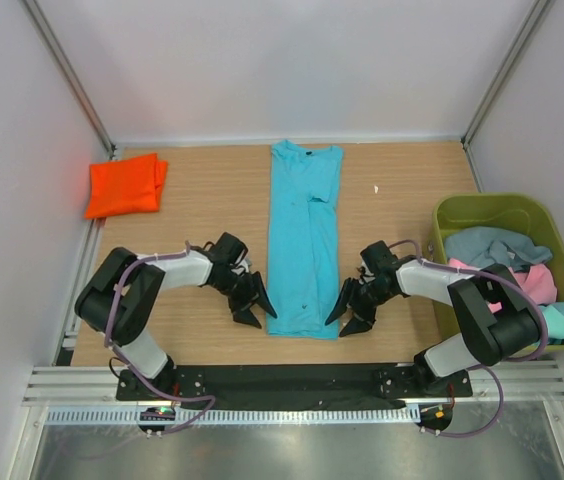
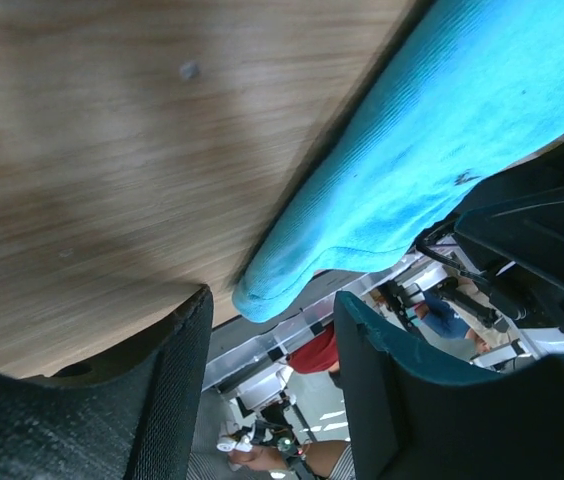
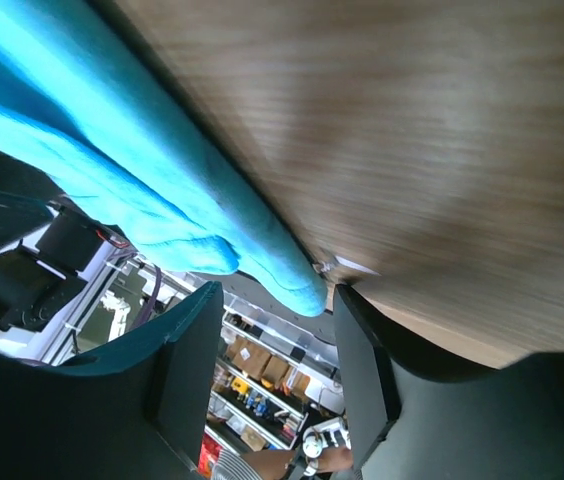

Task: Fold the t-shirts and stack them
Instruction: Fold the tshirt

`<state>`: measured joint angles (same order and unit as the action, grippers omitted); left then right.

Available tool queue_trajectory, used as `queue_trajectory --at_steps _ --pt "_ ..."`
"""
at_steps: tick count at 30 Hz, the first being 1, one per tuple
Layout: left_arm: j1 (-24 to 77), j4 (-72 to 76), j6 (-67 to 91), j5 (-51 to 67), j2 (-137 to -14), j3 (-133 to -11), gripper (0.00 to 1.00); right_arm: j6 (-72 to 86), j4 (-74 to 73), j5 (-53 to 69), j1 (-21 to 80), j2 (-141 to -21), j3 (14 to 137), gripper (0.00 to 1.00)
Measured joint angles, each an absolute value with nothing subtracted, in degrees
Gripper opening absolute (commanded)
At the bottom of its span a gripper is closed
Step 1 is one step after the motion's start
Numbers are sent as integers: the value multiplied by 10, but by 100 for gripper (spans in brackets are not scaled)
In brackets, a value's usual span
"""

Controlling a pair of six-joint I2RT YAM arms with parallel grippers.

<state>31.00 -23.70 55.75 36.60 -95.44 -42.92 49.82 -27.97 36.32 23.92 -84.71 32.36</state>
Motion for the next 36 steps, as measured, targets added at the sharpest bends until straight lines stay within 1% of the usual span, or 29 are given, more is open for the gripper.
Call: queue_trajectory --at_steps 4,6,8,11,14,16,19,20,21,22,27,30,36 --pt "310 -234 562 369 -947 -414 46 502 -265 361 239 -848 324 50" --pt "310 -233 564 371 -946 -409 43 501 -263 359 239 -848 324 47" --pt "311 -233 564 371 -947 -406 42 501 -262 357 239 -848 323 43" --pt "312 -230 565 373 -948 -405 40 501 -259 356 240 -848 323 41" --pt "317 -226 566 376 -953 -405 34 501 -257 355 240 -848 322 39" --pt "322 -223 566 379 -957 -405 32 501 -254 355 244 -848 320 38" --pt "329 -213 569 384 -966 -405 11 501 -246 355 247 -848 316 32" --pt "332 -210 568 383 -969 -405 5 501 -244 355 247 -848 315 20" --pt "334 -207 568 379 -969 -405 0 499 -240 356 247 -848 313 12" --pt "336 -204 568 377 -970 -405 0 498 -239 356 247 -848 312 2" --pt "341 -206 562 369 -970 -415 0 492 -243 356 244 -844 312 1" --pt "341 -223 537 354 -967 -445 0 469 -275 350 226 -830 334 2" --pt "312 -262 462 333 -925 -560 0 402 -343 328 161 -817 464 1"
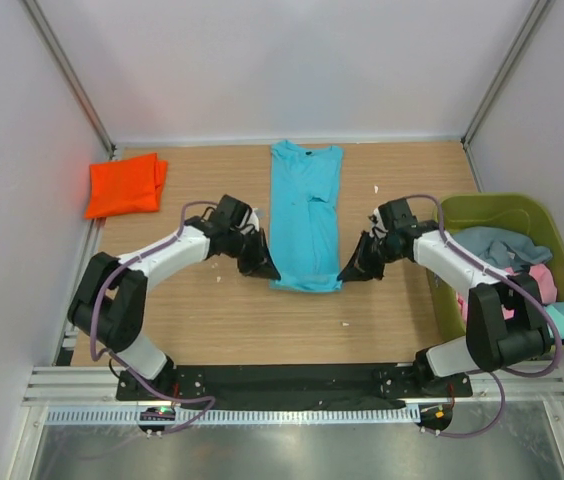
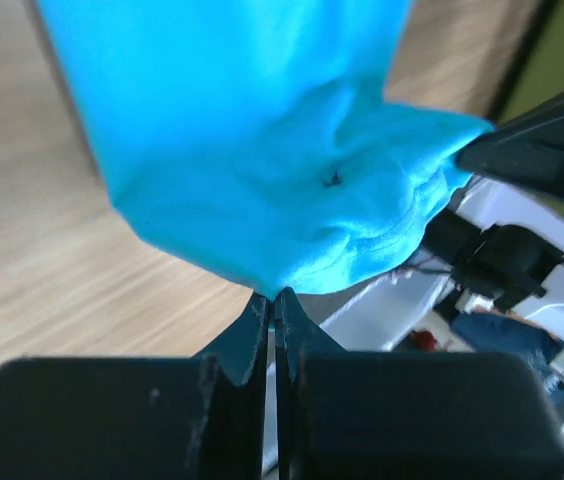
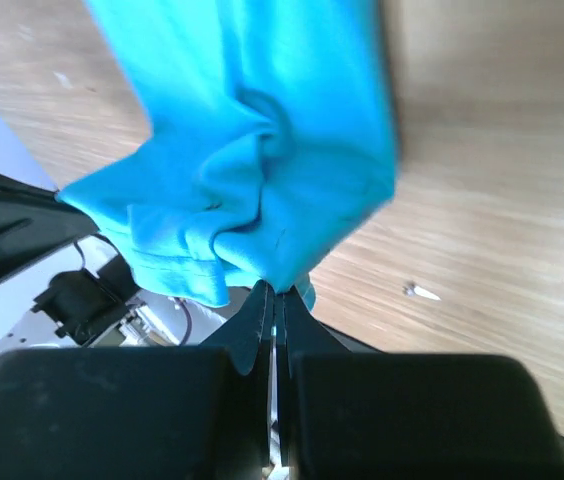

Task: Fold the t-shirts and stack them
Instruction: Fold the tshirt

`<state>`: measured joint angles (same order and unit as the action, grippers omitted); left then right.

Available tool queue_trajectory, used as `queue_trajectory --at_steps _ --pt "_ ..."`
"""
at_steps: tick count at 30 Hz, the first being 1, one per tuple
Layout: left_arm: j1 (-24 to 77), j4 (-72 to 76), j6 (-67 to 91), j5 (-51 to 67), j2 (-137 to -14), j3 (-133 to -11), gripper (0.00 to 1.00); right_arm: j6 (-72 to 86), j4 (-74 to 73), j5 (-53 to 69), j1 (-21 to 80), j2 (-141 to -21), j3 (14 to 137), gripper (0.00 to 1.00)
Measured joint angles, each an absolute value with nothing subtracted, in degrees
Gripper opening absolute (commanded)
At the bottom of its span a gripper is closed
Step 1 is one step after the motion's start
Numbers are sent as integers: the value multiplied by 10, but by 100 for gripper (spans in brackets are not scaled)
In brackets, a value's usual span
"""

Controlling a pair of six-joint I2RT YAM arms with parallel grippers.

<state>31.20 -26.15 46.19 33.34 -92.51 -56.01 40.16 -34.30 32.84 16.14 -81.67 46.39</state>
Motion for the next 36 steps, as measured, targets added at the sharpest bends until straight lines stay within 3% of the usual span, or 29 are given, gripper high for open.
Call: queue_trajectory --at_steps 8,15,26,27,28,30,31,34,36 --pt "245 -296 381 329 -983 -732 0 354 -353 317 115 -847 613 2" --pt "236 -308 340 328 -1126 -880 0 350 -309 316 83 -967 686 1" --pt "189 -315 316 307 -1222 -1020 0 335 -274 317 63 -1149 881 2" --pt "186 -314 314 304 -1229 -1028 23 335 -271 317 62 -1158 890 22" --pt "183 -314 307 301 -1237 -1036 31 335 -266 317 63 -1171 903 37" --pt "181 -314 305 287 -1251 -1050 42 335 -260 314 62 -1190 918 57" --pt "180 -314 303 279 -1256 -1053 53 333 -256 311 62 -1198 923 60" --pt "180 -325 289 252 -1259 -1054 66 326 -256 308 57 -1207 927 64" --pt "180 -331 281 234 -1253 -1050 70 326 -257 309 51 -1200 925 64"
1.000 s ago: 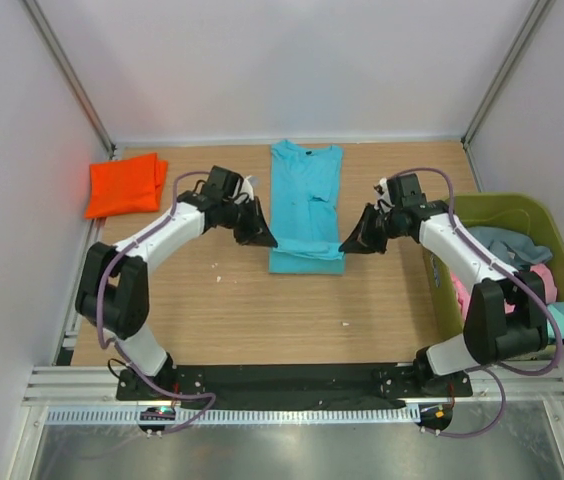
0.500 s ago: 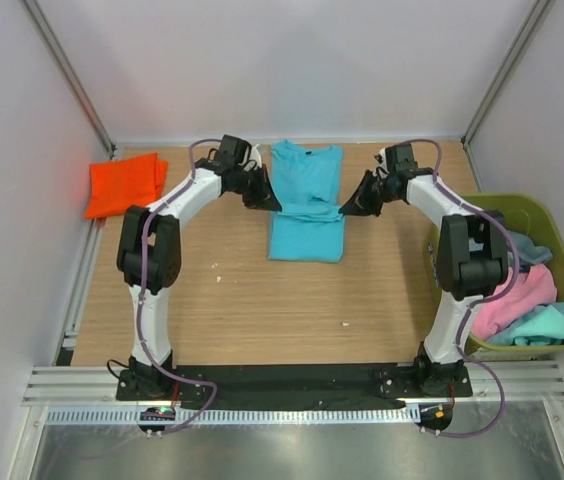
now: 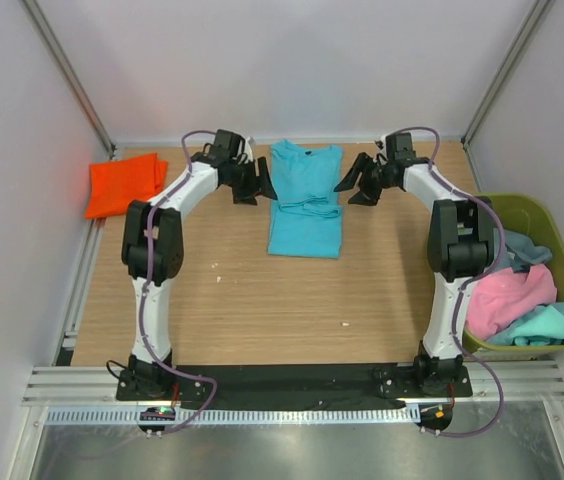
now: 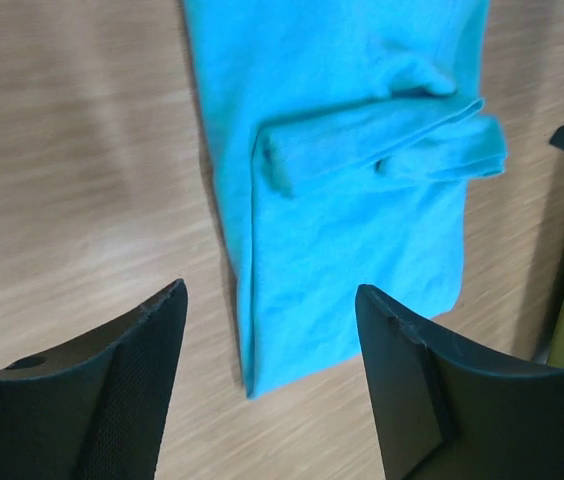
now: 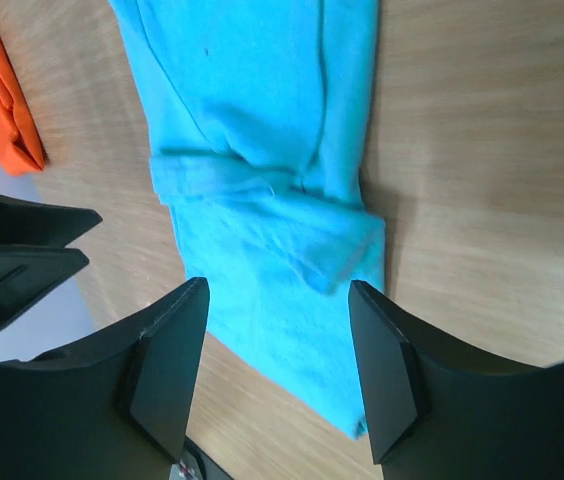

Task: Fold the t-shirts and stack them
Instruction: Fold the tshirt

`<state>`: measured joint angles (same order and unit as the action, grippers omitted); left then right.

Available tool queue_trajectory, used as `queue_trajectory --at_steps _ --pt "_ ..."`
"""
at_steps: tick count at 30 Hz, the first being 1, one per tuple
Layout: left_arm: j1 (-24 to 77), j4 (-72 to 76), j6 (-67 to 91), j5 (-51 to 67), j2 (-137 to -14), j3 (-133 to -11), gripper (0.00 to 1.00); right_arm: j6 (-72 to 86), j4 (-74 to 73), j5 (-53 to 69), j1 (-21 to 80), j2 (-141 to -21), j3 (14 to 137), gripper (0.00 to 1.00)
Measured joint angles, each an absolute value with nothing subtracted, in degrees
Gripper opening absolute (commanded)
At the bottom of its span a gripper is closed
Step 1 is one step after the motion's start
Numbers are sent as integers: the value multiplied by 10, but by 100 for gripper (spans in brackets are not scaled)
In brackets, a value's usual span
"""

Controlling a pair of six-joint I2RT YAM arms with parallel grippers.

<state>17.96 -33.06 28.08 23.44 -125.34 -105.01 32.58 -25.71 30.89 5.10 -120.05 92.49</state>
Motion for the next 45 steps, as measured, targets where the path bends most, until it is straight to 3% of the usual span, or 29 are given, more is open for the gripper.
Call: queue_trajectory --at_steps 7,12,26,28,33,35,37,41,45 --pt "177 -352 293 273 -1150 -913 70 342 -272 352 35 -1065 723 61" --pt "178 -345 326 335 -1138 -830 70 355 -288 374 57 -1042 597 60" --pt "184 -297 392 391 -1200 -805 66 395 -232 385 76 -1089 618 56" --pt "184 -291 399 396 -1203 -805 62 404 -227 388 76 -1094 618 53" --pt "188 -272 415 407 -1222 -809 41 414 -209 389 76 -1101 618 47" --pt "189 -267 419 409 -1228 -810 30 417 -203 391 76 -1104 618 40" --pt "190 -264 420 408 -1230 -810 25 422 -196 391 77 -1110 619 32" --pt "191 -255 426 406 -1230 -805 0 423 -188 388 81 -1114 621 14" --pt "192 -243 433 406 -1219 -781 0 411 -198 382 86 -1111 635 1"
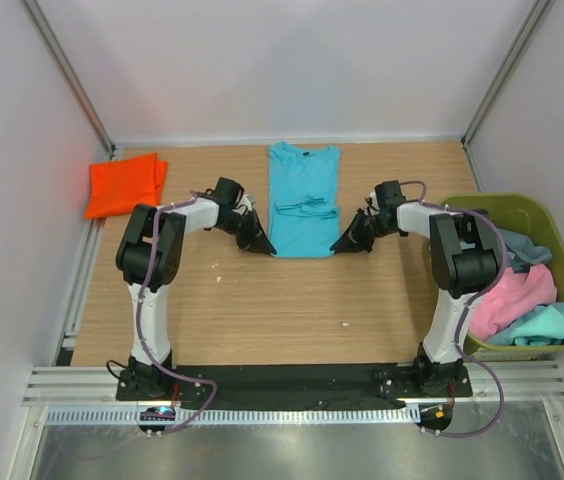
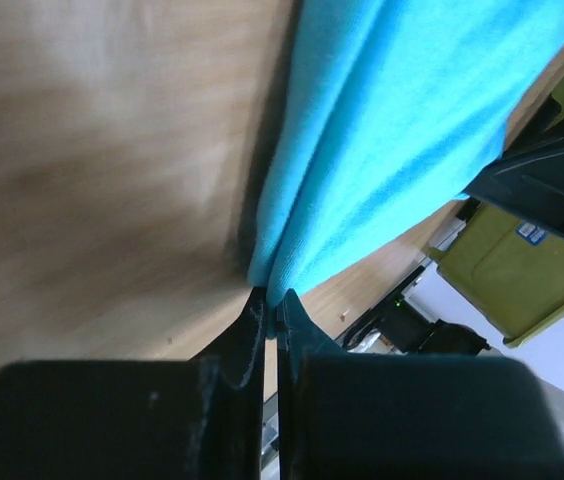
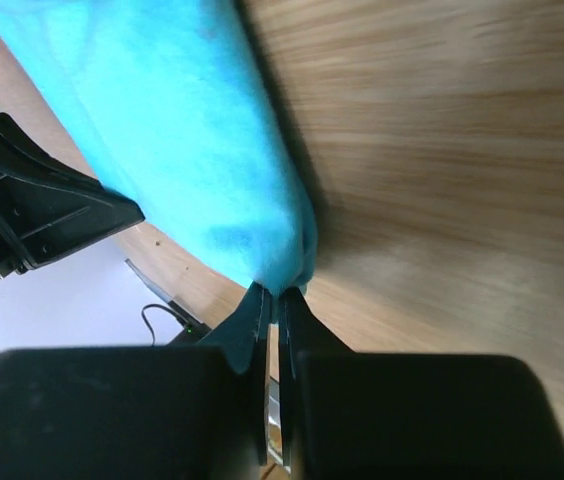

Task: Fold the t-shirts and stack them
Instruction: Fold the tshirt

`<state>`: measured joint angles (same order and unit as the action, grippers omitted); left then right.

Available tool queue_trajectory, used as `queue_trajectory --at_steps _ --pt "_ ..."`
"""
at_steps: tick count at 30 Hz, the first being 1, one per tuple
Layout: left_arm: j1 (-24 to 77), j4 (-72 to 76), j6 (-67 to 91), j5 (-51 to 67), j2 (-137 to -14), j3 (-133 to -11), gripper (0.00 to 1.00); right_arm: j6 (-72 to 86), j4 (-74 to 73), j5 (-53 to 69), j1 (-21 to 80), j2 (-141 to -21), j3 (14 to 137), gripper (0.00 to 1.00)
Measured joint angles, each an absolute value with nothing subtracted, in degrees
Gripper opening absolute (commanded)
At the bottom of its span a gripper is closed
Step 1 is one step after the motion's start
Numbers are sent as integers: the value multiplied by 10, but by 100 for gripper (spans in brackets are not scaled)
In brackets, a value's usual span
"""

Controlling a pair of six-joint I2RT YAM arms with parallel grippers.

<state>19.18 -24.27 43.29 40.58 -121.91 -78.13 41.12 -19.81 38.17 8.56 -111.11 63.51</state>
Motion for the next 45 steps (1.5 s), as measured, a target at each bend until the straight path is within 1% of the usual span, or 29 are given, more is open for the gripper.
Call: queue_trajectory --at_steps 4,12,16,25,31,34,40,45 --pt "192 -237 446 406 -1162 -738 0 395 -232 375 87 -1073 648 1" --pt "197 -225 457 408 -1014 -701 0 355 -295 368 87 -929 672 1" --pt "205 -228 455 407 -975 -688 0 341 -319 366 91 -900 672 1" --pt "231 -251 428 397 -952 -689 0 330 -345 361 125 -895 671 1" --pt "229 -259 423 387 -955 -675 0 330 -343 360 130 -893 639 1" --pt "218 -281 410 378 -971 -704 0 330 -343 360 121 -904 658 1" --pt "177 -290 383 360 -1016 -830 0 331 -319 359 95 -957 770 1" --pt "173 -286 383 363 -1015 -825 0 331 -306 359 93 -955 769 1"
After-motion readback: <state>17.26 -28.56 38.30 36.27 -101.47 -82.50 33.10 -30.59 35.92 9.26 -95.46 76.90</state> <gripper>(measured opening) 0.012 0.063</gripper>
